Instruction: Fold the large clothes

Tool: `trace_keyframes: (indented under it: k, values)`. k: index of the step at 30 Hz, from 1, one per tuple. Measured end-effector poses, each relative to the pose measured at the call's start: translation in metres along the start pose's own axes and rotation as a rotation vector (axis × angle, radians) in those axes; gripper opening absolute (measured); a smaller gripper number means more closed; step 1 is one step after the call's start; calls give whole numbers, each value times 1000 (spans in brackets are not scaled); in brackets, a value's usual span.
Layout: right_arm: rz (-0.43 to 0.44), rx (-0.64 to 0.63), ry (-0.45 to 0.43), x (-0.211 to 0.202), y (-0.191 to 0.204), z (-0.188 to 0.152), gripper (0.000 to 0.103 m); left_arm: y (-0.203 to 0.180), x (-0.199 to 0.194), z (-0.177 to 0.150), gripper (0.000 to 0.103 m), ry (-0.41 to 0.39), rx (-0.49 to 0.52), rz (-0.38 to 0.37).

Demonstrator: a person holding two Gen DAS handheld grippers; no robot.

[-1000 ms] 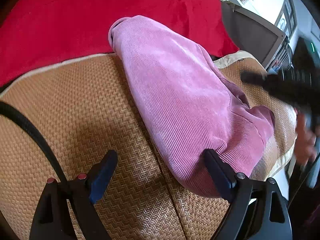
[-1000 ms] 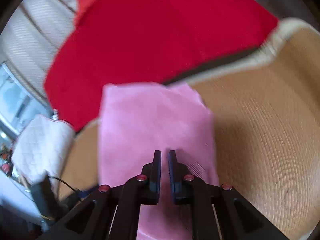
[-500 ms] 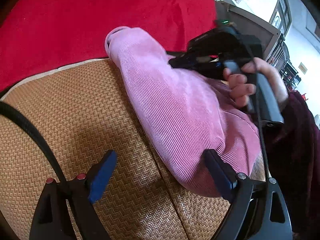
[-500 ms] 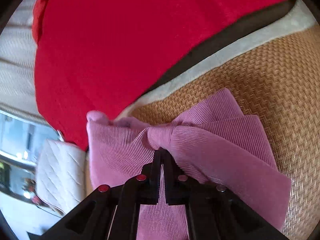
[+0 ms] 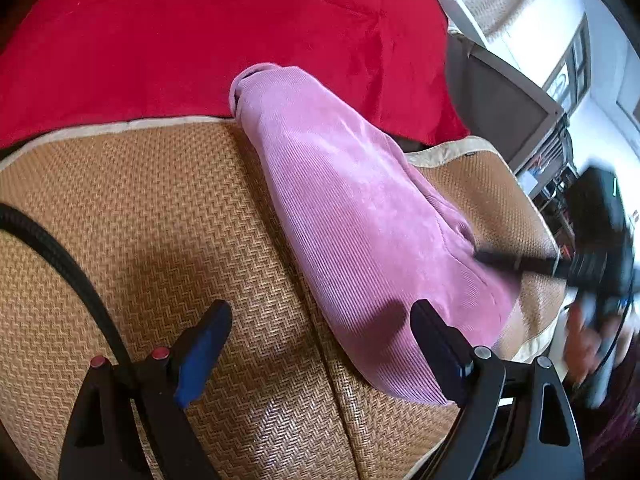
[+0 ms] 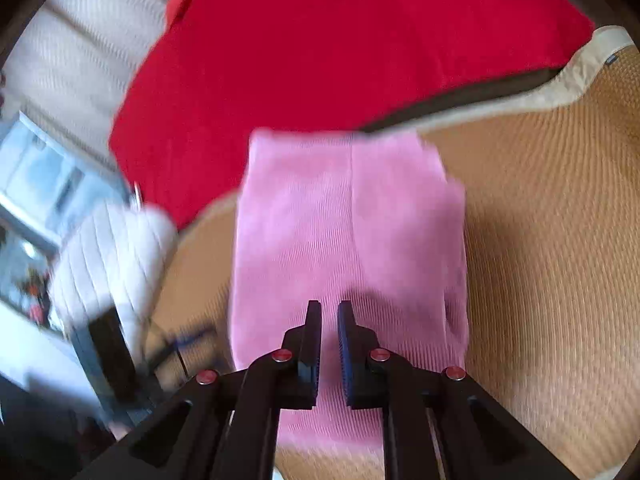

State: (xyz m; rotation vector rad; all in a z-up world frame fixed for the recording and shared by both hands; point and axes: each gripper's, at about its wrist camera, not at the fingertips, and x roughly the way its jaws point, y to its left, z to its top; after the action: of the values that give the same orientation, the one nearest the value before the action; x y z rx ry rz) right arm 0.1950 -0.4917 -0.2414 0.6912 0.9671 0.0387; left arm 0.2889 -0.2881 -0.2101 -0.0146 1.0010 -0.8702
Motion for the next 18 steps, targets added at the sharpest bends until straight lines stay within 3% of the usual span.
trace_keyframes:
  k: [2,5,7,10,13,18]
  values:
    - [-106,-61,23,12,-3,-21,9,-3,10,-4,91,41,12,26]
    - [-124,-139,-34,20,-4,-39,9,4,17,-7,93,54,-12,28]
    - [-151,-148,-26,20,3,-37,9,8,14,-4,94,59,-27,22]
    - [-122,-109,4,15,12,-17,9,8,11,-3,94,44,-12,42]
    - [-61,-103,-51,7,23,15,10,7,6,3,94,21,10,74]
    - [-16,-123,-68,35,44,73,10,14,-17,12,93,-73,-14,132]
